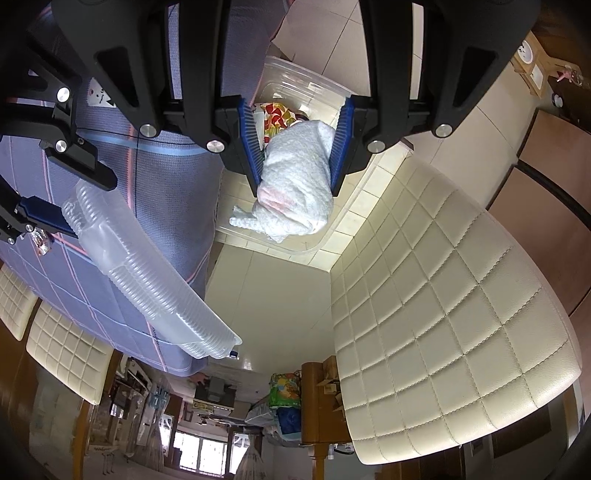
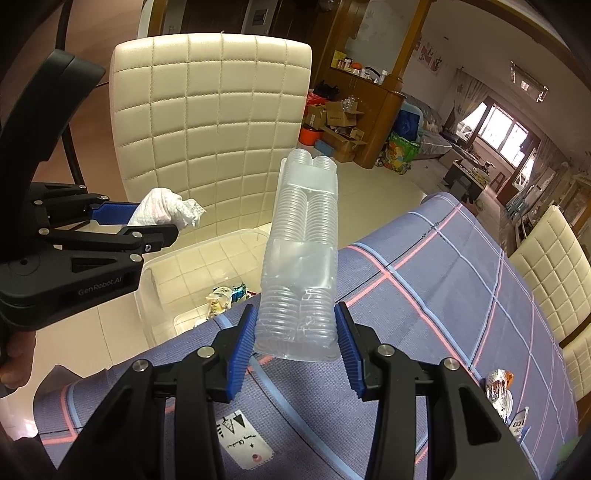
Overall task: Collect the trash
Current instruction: 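Open the left gripper to drop the tissue bundle into the bin, then open the right gripper to drop the cup stack into the bin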
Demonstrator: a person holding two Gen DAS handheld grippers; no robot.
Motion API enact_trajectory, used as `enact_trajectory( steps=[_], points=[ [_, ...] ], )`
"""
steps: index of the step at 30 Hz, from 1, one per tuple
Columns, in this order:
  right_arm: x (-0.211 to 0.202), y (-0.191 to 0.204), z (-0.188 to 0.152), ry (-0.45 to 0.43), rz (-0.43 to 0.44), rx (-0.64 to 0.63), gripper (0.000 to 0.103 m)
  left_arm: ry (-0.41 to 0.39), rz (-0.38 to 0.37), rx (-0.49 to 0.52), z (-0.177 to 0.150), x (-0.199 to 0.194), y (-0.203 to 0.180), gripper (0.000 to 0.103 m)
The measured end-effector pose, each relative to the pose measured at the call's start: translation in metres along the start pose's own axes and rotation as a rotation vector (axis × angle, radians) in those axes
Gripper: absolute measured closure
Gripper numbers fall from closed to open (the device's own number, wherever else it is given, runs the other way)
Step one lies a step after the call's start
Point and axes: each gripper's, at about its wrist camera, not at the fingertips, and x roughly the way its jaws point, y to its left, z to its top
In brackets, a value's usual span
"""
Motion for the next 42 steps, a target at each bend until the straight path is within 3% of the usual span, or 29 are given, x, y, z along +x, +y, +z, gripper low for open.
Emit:
enact_trajectory(
  steps=[3,4,5,6,7,25,42],
  points=[
    [0.003,-0.002,0.001,0.004,0.001,0.006,0.061,0.004,0.001,-0.001,0.0,0.004,0.001,0.065],
    [0.004,-0.002,0.001,0.005,0.002,0.006,0.061,0.008,0.0,0.002,0.0,0.005,0.001,0.059],
    [0.005,-0.002,0.001,0.006,0.003,0.006,0.061,0.014,0.003,0.002,0.0,0.007,0.001,0.049],
    [0.006,-0.003,0.001,0.007,0.004,0.005,0.061,0.009,0.017,-0.008,0.0,0.007,0.002,0.026],
    [0.007,-0.003,0.001,0.008,0.004,0.005,0.061,-0.004,0.029,-0.017,-0.001,0.005,0.002,0.013],
    [0.012,0.006,0.005,0.017,0.028,-0.01,0.059,0.004,0.037,-0.028,-0.006,0.007,0.008,0.012],
    [0.002,0.012,0.01,-0.047,0.053,-0.016,0.054,0.002,0.043,-0.046,-0.011,0.002,0.016,0.011]
  ],
)
